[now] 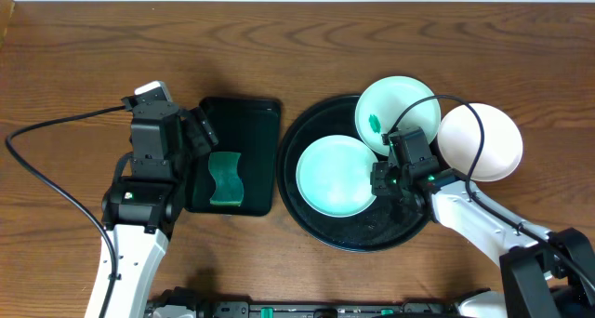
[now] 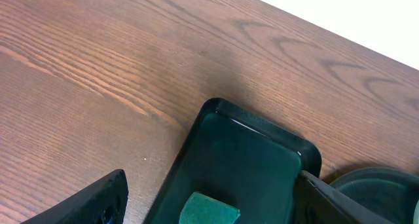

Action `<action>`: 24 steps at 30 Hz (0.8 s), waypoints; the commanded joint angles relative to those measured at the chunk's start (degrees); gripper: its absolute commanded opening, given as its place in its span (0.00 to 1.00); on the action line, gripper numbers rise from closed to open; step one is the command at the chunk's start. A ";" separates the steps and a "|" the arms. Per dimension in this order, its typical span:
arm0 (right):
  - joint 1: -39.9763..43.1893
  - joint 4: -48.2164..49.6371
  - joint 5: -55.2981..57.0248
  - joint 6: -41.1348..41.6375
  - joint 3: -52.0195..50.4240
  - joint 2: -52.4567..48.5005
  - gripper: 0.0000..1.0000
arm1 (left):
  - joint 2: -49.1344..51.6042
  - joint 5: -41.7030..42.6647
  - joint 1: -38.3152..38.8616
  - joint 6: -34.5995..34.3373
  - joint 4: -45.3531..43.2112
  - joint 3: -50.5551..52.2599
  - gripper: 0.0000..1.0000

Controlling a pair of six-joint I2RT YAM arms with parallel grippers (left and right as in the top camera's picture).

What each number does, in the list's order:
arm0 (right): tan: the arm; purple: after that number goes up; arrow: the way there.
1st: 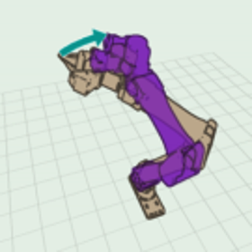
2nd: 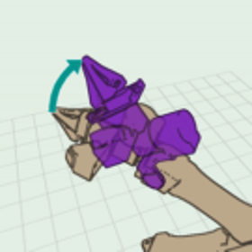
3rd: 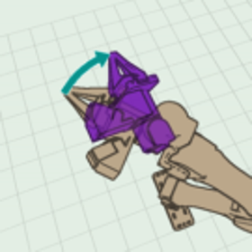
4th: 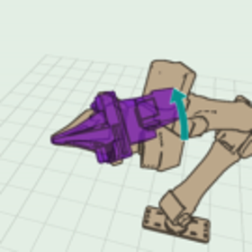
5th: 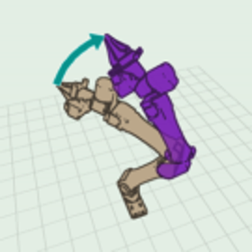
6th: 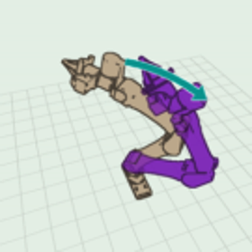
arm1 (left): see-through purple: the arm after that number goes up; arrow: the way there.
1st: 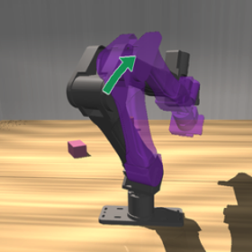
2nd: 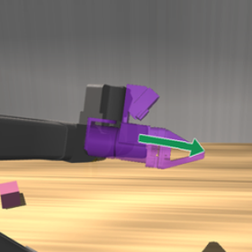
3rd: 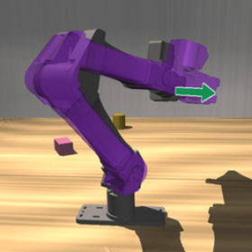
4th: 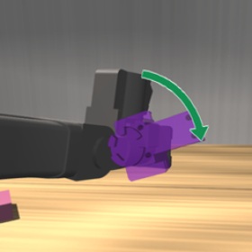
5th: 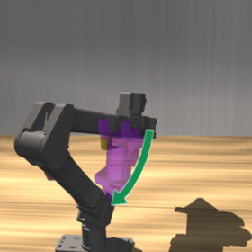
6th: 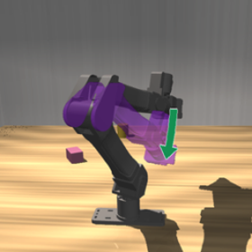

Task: Clean dirty plates on tray and stack at the side

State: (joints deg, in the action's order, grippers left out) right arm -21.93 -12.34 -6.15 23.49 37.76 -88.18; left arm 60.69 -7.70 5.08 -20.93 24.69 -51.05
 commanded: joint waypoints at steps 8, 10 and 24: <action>-0.31 1.51 0.70 0.28 -0.37 -3.87 0.01 | -0.02 -0.92 -0.20 0.35 0.11 -0.94 0.81; -0.28 1.68 0.72 0.28 -0.37 -3.56 0.01 | -0.02 -0.92 -0.20 0.35 0.11 -0.94 0.81; -0.07 -2.34 1.40 -1.25 -0.35 5.05 0.01 | -0.02 -0.92 -0.20 0.35 0.11 -0.94 0.81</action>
State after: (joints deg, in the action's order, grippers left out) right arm -21.93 -13.74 -6.15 23.68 37.74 -86.80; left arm 60.69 -7.70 5.08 -20.93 24.69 -51.05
